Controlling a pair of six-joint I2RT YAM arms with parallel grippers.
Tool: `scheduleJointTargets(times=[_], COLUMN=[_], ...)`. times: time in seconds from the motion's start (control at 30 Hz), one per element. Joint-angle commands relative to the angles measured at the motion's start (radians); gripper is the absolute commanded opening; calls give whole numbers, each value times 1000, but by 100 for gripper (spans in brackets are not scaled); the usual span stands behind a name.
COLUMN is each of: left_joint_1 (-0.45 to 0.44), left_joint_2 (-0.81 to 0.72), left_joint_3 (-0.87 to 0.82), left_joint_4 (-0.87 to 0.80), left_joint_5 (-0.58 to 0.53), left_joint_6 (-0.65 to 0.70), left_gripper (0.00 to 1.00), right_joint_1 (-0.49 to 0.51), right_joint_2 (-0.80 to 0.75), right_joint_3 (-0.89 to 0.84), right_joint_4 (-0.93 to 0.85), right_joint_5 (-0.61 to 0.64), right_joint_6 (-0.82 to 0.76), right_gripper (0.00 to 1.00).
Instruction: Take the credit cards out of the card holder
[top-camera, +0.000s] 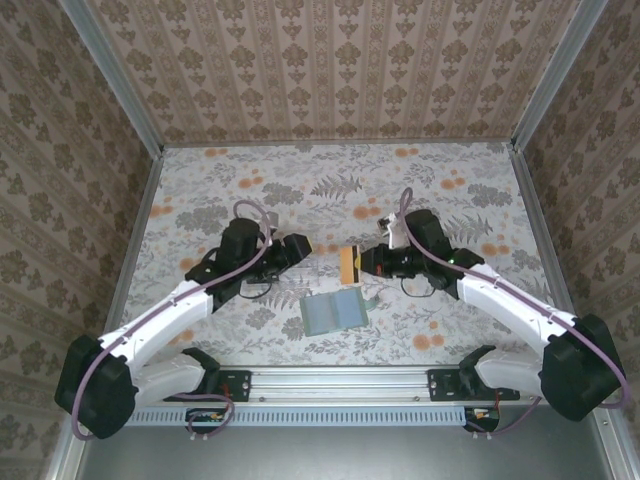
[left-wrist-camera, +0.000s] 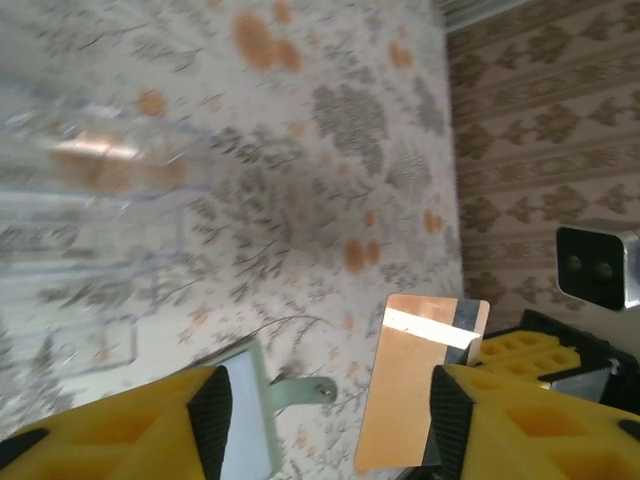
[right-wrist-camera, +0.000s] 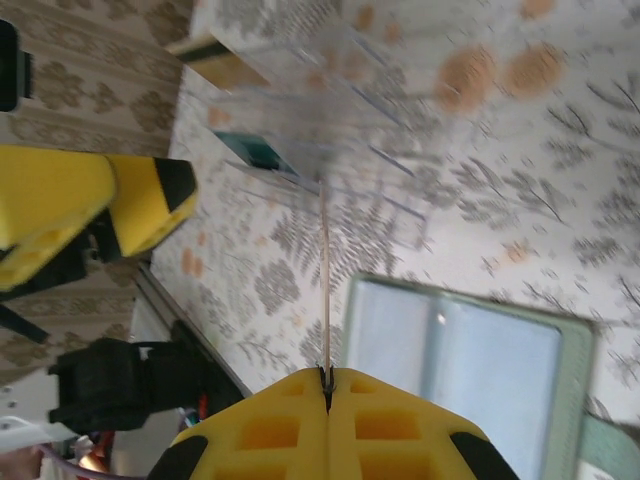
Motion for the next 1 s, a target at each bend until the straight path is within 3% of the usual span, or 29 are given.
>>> scheduleJointTargets(times=[0.0,0.27,0.67,0.97], left_joint_1=[9,12,12,7], left_joint_2=[24,93,122,109], left_joint_3=[5,49,50,50], left_joint_4=[136,212,263,291], left_joint_5=[106,194,238,241], left_joint_6=[-46,-65,-91,-101], left_gripper=[55,47,31,12], right_joint_1=[-14,-19,-19,-19], right_joint_2=[25,89,123,139], right_joint_3=[50,67,37,26], right_joint_4=[102,280,358,362], right_joint_5=[-74,-157,-185,-190], right_joint_6=[50,146,190,187], right_gripper=[0,0,0,0])
